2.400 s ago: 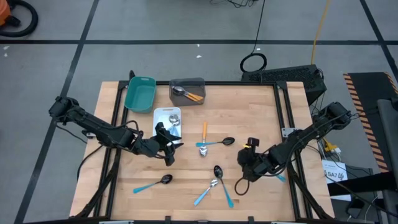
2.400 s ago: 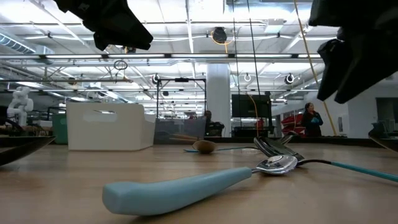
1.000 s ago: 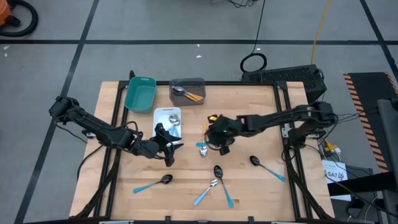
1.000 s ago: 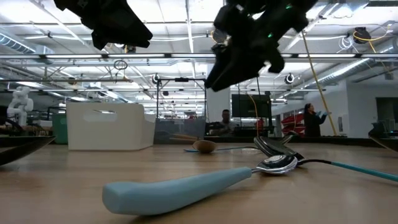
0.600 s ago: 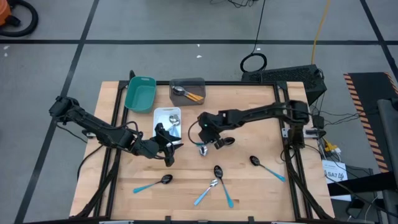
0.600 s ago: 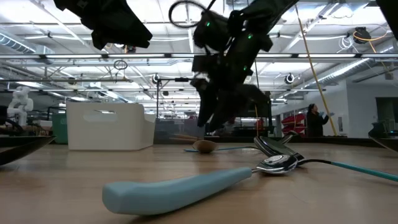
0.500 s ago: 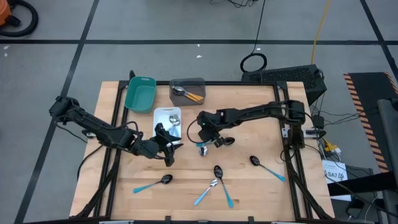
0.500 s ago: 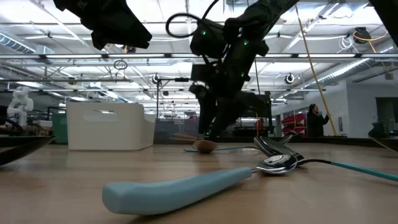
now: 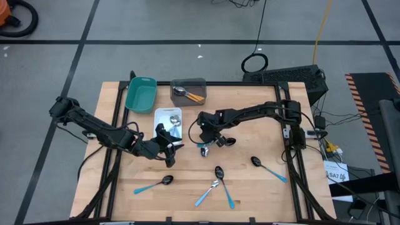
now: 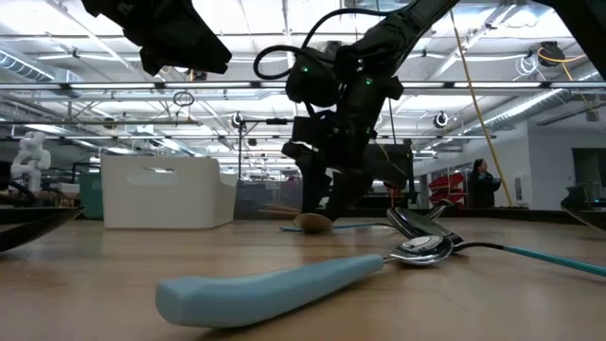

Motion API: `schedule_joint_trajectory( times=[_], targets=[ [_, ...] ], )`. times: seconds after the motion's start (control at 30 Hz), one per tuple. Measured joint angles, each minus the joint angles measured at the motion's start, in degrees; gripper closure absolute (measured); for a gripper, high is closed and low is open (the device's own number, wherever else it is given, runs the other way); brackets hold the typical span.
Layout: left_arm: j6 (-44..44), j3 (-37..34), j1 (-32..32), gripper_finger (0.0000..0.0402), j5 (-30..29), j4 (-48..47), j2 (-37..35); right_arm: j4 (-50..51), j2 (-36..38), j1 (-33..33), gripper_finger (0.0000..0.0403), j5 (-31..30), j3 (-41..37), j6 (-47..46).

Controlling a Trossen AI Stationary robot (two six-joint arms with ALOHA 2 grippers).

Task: Sort silverware by color (type)
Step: Put the orange spoon into the black bin

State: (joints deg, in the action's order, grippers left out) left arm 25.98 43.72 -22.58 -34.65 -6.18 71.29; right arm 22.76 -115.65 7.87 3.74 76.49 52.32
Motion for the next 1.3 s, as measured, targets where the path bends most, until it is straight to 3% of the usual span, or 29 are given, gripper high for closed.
schedule_joint_trajectory(
  times=[0.47, 0.73, 1.07, 1.3],
  targets=[
    [0.0, 0.0, 1.5, 0.0277, 0.0, 0.4, 0.0, 1.4, -3.3, 0.4, 0.0367, 3.8, 0.0, -0.7],
    [0.0, 0.0, 1.3, 0.0277, 0.0, 0.0, 0.0, -1.2, -0.8, 0.0, 0.0368, 3.0, -0.1, -5.5],
    [0.3, 0.0, 1.3, 0.0277, 0.0, -0.8, 0.0, 4.6, 7.3, -2.3, 0.0377, -0.2, -0.3, -9.8],
    [1.3, 0.0, 1.1, 0.0277, 0.0, -1.4, 0.0, 11.8, 12.1, -5.5, 0.0377, -6.4, -0.3, -14.5]
  ],
)
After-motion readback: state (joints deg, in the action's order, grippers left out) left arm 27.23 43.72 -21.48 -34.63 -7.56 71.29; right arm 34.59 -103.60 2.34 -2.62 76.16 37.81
